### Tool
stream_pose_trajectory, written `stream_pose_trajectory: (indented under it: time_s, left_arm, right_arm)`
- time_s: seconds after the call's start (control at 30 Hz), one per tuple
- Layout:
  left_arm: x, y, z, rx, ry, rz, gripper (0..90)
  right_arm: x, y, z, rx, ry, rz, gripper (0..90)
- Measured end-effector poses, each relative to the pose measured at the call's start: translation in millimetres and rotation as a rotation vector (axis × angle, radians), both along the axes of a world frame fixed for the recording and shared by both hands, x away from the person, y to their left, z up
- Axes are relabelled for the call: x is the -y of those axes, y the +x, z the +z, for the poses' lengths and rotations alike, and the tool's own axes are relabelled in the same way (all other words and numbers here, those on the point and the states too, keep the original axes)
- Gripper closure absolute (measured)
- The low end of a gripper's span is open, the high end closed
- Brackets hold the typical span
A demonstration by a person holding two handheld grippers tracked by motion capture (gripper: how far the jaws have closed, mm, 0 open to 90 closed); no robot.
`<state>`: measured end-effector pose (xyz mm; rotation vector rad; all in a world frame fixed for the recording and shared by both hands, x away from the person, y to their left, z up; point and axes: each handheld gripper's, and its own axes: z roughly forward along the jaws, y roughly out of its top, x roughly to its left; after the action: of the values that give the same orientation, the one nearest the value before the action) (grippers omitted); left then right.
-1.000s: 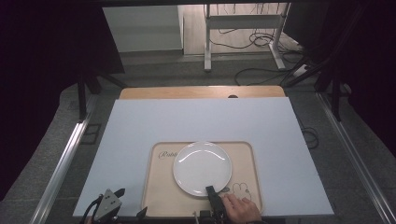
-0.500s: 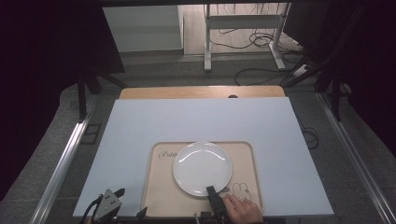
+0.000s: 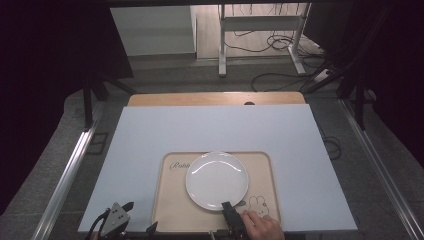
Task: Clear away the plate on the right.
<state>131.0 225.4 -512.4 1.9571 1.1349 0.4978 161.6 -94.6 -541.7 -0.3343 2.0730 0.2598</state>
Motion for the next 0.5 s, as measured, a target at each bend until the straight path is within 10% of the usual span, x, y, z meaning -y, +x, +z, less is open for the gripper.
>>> stream_pose_trajectory:
  time_s: [0.5]
  left_arm:
    - [0.1,0.1,0.0,0.000,0.001,0.001,2.3]
  right_arm:
    - [6.5,-4.1,12.9,0.007,0.037,-0.001,67.2]
